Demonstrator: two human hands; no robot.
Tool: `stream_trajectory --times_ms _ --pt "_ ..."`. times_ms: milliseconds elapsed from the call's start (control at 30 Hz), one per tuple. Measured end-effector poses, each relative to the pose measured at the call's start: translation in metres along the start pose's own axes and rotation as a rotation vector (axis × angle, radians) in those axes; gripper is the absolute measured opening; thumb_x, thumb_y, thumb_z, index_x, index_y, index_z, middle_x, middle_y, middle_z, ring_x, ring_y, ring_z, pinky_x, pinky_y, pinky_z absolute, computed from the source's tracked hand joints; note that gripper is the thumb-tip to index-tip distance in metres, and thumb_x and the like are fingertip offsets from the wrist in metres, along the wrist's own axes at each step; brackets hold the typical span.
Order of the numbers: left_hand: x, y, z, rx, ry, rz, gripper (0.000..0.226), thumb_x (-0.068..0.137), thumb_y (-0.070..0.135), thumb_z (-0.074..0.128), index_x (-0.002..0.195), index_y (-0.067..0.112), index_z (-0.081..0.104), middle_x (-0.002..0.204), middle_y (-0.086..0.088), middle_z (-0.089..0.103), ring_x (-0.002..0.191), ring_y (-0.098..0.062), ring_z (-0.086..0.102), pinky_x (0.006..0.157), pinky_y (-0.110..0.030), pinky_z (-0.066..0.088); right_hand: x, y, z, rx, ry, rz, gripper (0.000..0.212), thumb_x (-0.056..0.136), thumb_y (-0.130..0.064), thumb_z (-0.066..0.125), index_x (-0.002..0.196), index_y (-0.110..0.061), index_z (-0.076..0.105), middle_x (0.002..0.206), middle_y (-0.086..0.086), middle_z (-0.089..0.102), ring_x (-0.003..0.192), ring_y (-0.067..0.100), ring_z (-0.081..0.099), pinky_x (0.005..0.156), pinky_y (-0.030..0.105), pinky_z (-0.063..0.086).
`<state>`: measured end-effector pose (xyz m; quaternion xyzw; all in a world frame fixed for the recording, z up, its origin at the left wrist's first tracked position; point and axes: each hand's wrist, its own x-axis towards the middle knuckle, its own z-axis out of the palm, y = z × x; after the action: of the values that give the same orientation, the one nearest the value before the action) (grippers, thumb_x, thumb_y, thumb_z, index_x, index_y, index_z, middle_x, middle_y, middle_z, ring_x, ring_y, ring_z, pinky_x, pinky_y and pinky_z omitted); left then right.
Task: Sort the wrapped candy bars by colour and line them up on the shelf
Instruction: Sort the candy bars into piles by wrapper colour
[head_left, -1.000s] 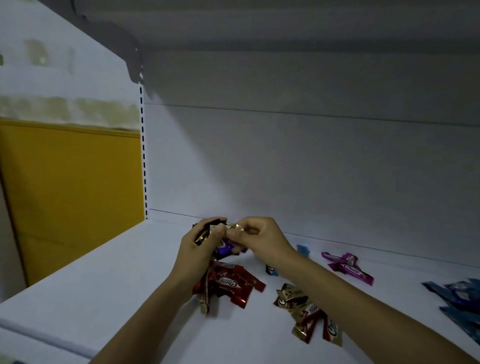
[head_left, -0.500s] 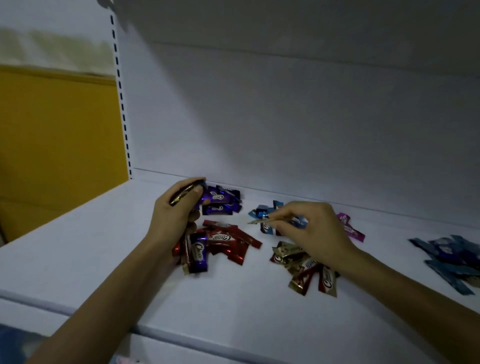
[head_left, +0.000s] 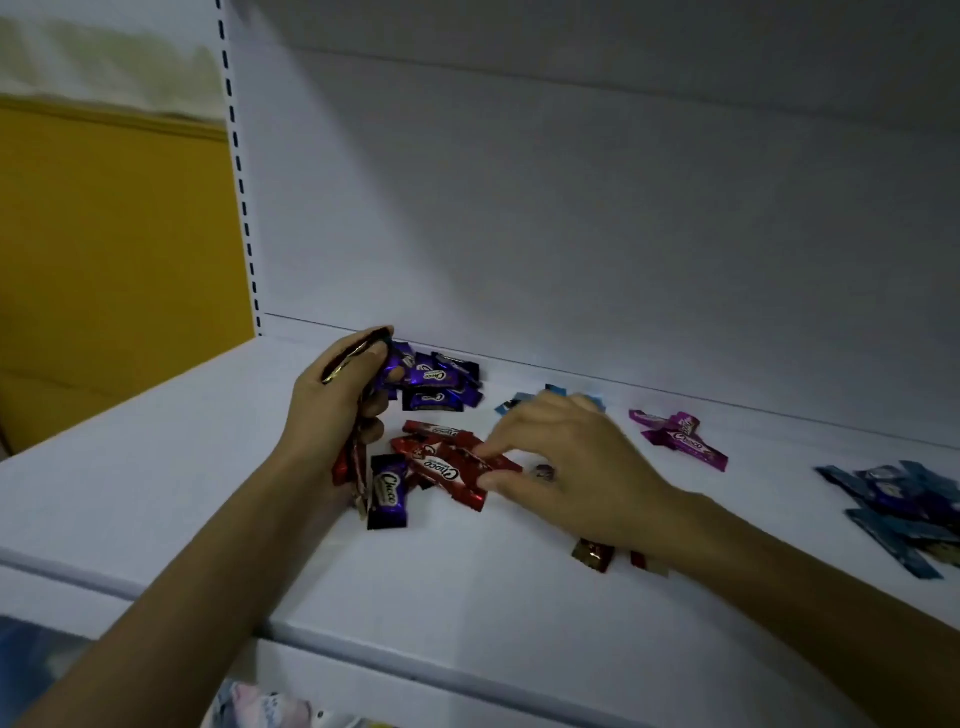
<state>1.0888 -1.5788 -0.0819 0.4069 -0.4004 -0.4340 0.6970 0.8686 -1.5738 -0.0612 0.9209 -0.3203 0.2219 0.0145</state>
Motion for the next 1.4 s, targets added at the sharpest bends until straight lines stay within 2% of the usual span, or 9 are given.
stream_trajectory --times_ms 167,333,567,700,767,867,1033,1167,1400 --pt "-0.002 0.009 -0.012 -0.260 0.022 -0.129 0.010 0.096 0.024 0.053 0.102 0.025 0.061 0.070 0.008 0.056 0.039 -0.002 0.035 0.032 -0.014 0.026 0.047 -0.037 0.027 -0.206 -0.195 -0.346 0.044 0.089 -0.015 0.053 0.130 -0.031 0.054 0.133 -0.012 0.053 0.120 0.012 0.040 0.096 0.031 0.028" --pt "0.002 0.012 -0.022 -0.474 0.126 -0.158 0.009 0.097 0.025 0.050 0.091 0.025 0.057 0.069 0.010 0.058 0.037 -0.001 0.034 0.031 -0.013 0.024 0.064 -0.046 0.040 -0.428 -0.135 -0.580 0.028 0.096 -0.023 0.049 0.120 -0.031 0.060 0.125 -0.008 0.056 0.115 0.014 0.045 0.093 0.032 0.030" --pt "0.011 0.009 -0.031 -0.748 0.329 -0.170 0.008 0.095 0.031 0.055 0.097 0.024 0.056 0.070 0.012 0.063 0.039 -0.002 0.038 0.033 -0.013 0.027 0.100 -0.020 0.029 0.621 -0.053 0.040 0.016 0.086 -0.026 0.067 0.099 -0.031 0.058 0.100 -0.017 0.063 0.096 -0.003 0.058 0.086 0.016 0.047" --pt "0.013 0.005 -0.031 -0.729 0.394 -0.198 0.014 0.096 0.030 0.054 0.105 0.020 0.056 0.076 0.010 0.062 0.039 -0.002 0.039 0.033 -0.013 0.029 0.145 0.019 0.044 0.507 0.180 0.299 0.019 0.084 -0.023 0.071 0.097 -0.021 0.058 0.094 -0.009 0.065 0.087 0.006 0.061 0.082 0.030 0.051" --pt "0.013 0.003 -0.031 -0.725 0.414 -0.204 0.020 0.096 0.030 0.054 0.112 0.019 0.054 0.078 0.009 0.062 0.040 -0.002 0.040 0.033 -0.013 0.029 0.158 0.034 0.053 0.283 0.098 0.393 0.026 0.086 -0.026 0.068 0.108 -0.017 0.059 0.107 -0.002 0.065 0.099 0.016 0.061 0.088 0.035 0.050" --pt "0.016 0.002 -0.034 -0.744 0.437 -0.207 0.023 0.096 0.031 0.054 0.115 0.019 0.054 0.080 0.008 0.059 0.040 -0.002 0.040 0.032 -0.014 0.030 0.161 0.025 0.059 0.228 0.015 0.406 0.035 0.090 -0.039 0.060 0.119 -0.020 0.058 0.118 0.003 0.062 0.107 0.020 0.059 0.092 0.036 0.048" --pt "0.022 -0.002 -0.039 -0.811 0.482 -0.252 0.024 0.092 0.038 0.057 0.093 0.015 0.062 0.060 0.004 0.047 0.041 -0.007 0.039 0.040 -0.018 0.036 0.126 -0.042 0.066 0.553 -0.105 0.126 0.056 0.063 -0.090 0.040 0.103 -0.055 0.053 0.096 -0.019 0.063 0.069 0.002 0.065 0.067 0.024 0.052" --pt "0.023 -0.002 -0.040 -0.826 0.532 -0.263 0.032 0.092 0.045 0.056 0.085 0.015 0.064 0.069 -0.003 0.051 0.059 -0.014 0.043 0.066 -0.025 0.042 0.116 -0.059 0.070 0.395 -0.069 -0.045 0.045 0.080 -0.064 0.056 0.122 -0.046 0.052 0.108 -0.020 0.059 0.068 0.002 0.058 0.069 0.021 0.048" --pt "0.026 -0.008 -0.029 -0.735 0.490 -0.223 0.047 0.091 0.048 0.057 0.113 0.007 0.061 0.100 -0.011 0.066 0.101 -0.025 0.062 0.097 -0.047 0.048 0.132 -0.057 0.076 0.470 0.024 0.096 0.018 0.094 -0.025 0.055 0.101 -0.018 0.070 0.085 -0.012 0.067 0.060 -0.008 0.056 0.059 0.009 0.042"
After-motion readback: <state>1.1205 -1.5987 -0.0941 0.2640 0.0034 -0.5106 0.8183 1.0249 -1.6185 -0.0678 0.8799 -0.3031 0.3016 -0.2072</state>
